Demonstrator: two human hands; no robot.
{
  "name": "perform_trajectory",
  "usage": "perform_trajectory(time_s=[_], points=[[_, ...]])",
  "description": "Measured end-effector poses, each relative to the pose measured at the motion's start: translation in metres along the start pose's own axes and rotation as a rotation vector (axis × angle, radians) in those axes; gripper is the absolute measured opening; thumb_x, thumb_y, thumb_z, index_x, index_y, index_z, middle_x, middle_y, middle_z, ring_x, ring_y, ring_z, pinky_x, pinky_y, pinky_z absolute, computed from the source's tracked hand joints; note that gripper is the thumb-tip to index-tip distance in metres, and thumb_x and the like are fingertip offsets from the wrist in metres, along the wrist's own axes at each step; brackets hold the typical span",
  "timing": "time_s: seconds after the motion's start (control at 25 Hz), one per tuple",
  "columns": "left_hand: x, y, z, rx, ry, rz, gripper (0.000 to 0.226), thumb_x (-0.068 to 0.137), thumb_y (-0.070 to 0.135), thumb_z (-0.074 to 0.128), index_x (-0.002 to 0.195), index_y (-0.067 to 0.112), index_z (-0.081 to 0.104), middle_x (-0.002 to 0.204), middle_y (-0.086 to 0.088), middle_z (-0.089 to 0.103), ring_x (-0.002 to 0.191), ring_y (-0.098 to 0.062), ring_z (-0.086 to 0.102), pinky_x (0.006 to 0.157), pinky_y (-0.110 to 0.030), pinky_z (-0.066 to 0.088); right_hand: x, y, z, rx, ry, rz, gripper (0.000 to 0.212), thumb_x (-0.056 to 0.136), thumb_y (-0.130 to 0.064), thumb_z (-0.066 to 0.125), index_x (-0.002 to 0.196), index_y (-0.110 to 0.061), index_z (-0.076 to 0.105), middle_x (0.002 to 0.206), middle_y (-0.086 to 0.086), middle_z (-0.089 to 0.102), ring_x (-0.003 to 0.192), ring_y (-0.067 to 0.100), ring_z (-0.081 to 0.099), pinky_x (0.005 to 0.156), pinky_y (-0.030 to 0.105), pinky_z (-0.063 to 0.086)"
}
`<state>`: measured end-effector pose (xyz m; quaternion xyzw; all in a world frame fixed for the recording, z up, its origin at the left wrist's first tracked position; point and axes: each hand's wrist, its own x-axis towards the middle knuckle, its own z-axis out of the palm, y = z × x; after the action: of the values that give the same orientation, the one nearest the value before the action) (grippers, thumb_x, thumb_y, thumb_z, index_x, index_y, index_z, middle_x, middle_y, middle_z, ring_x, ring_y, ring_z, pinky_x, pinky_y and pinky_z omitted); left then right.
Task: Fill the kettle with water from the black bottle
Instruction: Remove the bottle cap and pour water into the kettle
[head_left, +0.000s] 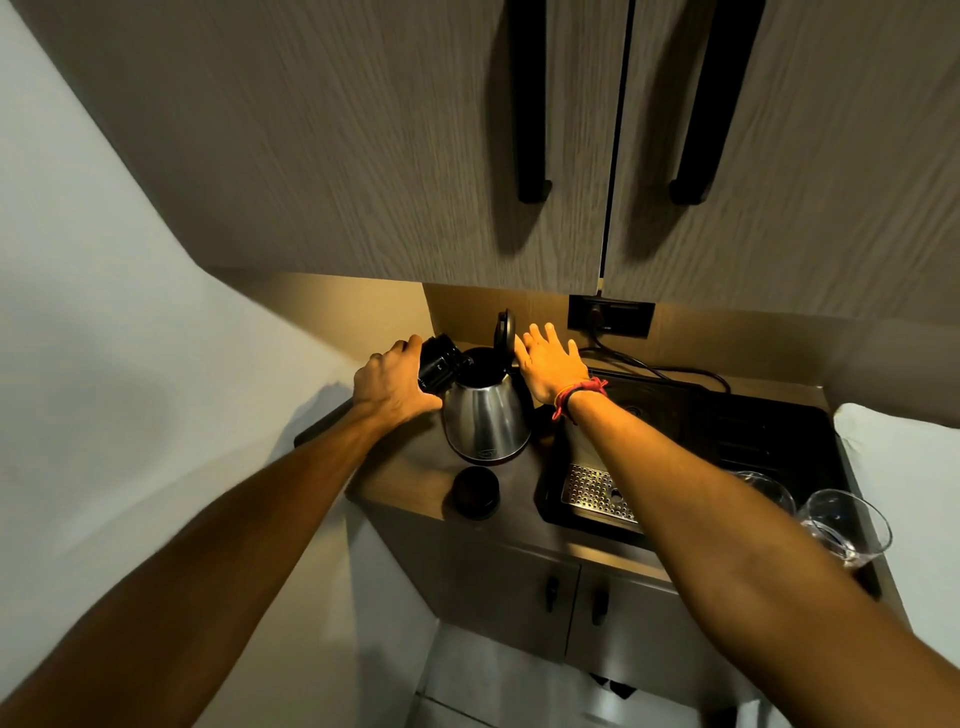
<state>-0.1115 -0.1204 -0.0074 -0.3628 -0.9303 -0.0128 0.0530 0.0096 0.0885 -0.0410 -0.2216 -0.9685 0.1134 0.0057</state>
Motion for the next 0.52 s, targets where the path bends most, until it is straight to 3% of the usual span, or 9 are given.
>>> perform_trajectory(time_s=[0.52], points=[[-0.0007,0.0018,-0.0085,0.043,-0.028,-0.015,0.083,0.062,0.053,0.081,0.127,0.016,0.044,0.119,-0.01,0.064,0.102,-0.037,0.067,0.08,-0.045,0.057,-0.0019,0.0002,-0.0017,-0.022,-0.004,-0.026,0.049,0.098,-0.019,0.034,0.146,-0.012,0.025,0.158,0.017,0.016,0.148,0.04,0.004,0.115,0.063,0.017]])
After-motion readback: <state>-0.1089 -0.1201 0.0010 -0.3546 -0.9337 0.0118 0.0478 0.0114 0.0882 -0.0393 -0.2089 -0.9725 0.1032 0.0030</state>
